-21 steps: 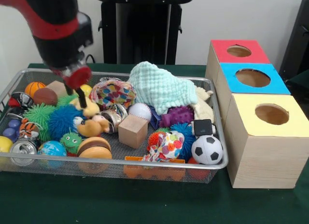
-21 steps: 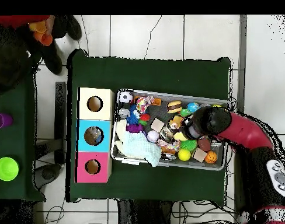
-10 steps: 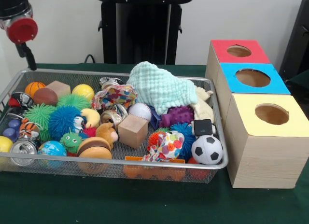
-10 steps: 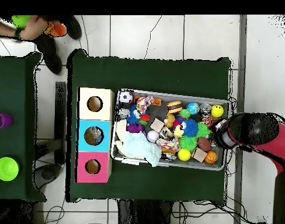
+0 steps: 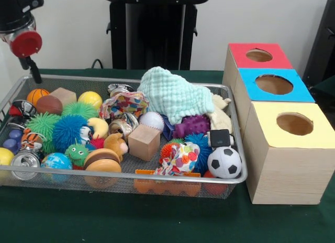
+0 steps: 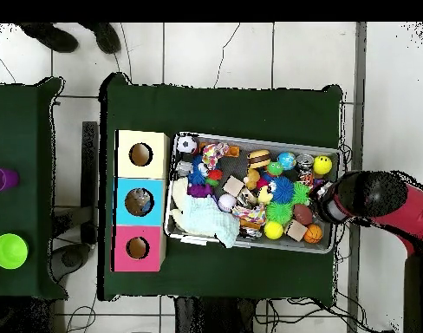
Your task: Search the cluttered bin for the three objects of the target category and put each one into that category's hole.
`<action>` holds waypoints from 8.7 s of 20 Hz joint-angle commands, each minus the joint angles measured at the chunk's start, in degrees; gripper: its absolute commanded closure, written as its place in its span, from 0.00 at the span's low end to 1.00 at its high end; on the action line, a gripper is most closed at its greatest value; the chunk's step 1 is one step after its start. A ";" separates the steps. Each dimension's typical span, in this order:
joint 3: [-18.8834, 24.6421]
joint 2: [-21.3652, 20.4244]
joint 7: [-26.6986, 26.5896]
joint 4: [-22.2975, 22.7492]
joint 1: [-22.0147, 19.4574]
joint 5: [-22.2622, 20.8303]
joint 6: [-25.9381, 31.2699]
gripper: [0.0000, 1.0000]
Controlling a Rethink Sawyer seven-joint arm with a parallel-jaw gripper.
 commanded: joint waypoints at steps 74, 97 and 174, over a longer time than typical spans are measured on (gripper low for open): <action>3.17 27.17 21.57 -1.97 16.69 10.31 -28.48 0.00; -3.77 28.66 27.61 -6.09 26.70 26.58 -29.35 0.00; -8.71 -4.84 6.90 23.25 18.07 24.53 -24.43 0.00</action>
